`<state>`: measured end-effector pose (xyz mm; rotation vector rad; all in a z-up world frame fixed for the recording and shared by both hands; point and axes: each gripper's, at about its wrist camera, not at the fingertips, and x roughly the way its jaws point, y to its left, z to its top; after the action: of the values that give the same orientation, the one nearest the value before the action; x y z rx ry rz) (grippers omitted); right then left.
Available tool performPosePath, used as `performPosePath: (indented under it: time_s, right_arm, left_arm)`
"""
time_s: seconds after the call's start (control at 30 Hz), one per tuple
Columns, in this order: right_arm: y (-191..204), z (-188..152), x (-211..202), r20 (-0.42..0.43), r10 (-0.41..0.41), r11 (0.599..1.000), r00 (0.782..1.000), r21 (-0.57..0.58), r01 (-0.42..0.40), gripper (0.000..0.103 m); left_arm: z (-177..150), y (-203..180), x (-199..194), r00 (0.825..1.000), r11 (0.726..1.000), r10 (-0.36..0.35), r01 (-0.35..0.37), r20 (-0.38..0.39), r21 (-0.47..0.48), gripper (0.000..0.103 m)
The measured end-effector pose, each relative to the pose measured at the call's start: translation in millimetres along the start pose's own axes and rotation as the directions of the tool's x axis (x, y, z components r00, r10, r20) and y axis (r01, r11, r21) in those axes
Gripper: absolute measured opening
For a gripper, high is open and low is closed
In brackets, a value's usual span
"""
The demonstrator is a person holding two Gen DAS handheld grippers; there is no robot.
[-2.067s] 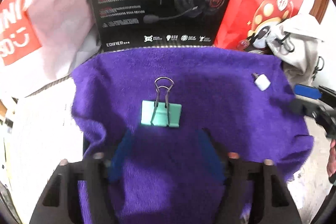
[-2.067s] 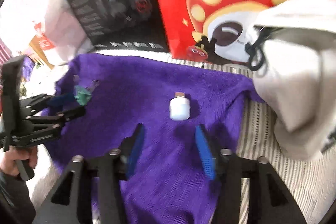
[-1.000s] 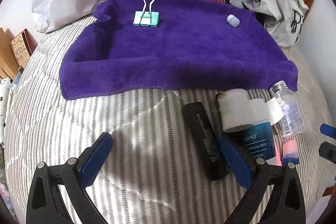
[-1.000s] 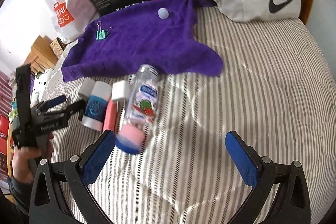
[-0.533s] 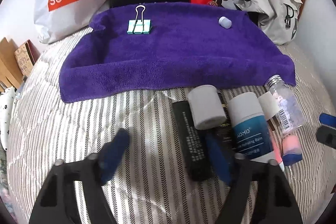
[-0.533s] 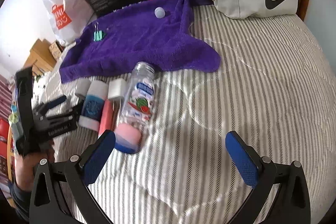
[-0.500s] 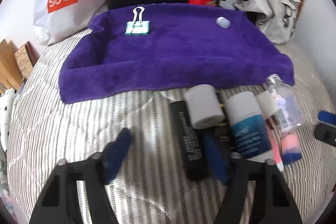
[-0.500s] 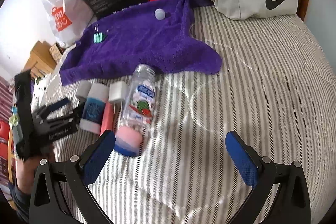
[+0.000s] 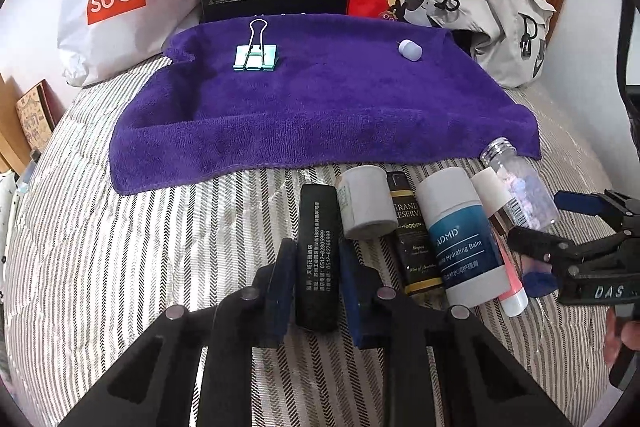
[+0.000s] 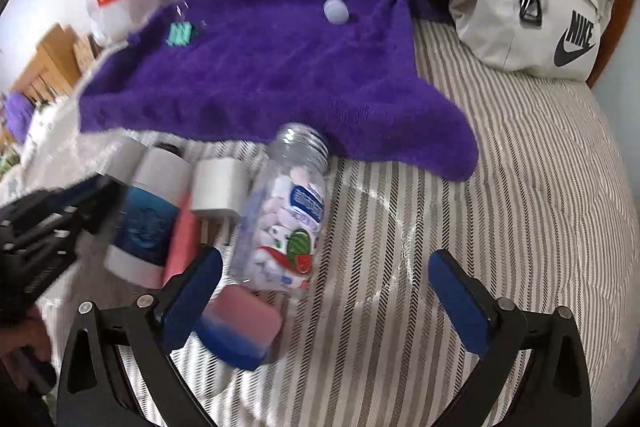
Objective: Organize rigid objects
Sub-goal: 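Grasp the black rectangular case with the left gripper while the right grasps the clear pill bottle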
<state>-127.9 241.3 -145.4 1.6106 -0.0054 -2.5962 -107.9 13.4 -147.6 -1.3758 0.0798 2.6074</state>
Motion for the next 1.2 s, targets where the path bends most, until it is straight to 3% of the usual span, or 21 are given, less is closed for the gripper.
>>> performPosePath:
  time_s: [0.17,0.33,0.5,0.67,0.93,1.2]
  right_arm:
    - [-21.1,-1.5,-4.2,0.011,-0.054,0.998,0.998,0.04,0.054,0.1]
    - [-26.4,6.8,-1.8,0.028,-0.046,0.999,0.999,0.028,0.045,0.1]
    - [-10.7,11.9,3.8,0.057,-0.025,0.997,0.998,-0.065,0.029,0.09]
    - [-4.2,11.3,0.6,0.086,0.017,0.99,0.996,-0.138,-0.005,0.071]
    - [-2.6,9.2,-5.9,0.062,0.085,0.972,0.994,-0.225,-0.069,0.042]
    - [-21.3,7.6,-22.1,0.058,0.187,0.976,0.981,-0.12,-0.179,0.041]
  left_arm:
    - [0.9,0.3,0.8,1.0,0.999,-0.02,0.02,-0.003,0.026,0.021]
    - [1.5,-1.0,1.2,1.0,0.999,-0.014,0.015,-0.005,0.041,0.021]
    - [2.0,2.3,1.2,0.999,0.999,-0.037,0.037,-0.003,0.038,0.021]
    - [0.6,4.6,0.5,0.998,0.998,-0.056,0.056,0.004,0.037,0.021]
    - [0.0,8.2,-1.0,0.997,0.997,-0.078,0.078,-0.002,0.024,0.021]
    - [2.0,18.5,-12.6,0.994,0.994,-0.107,0.107,0.007,0.003,0.021]
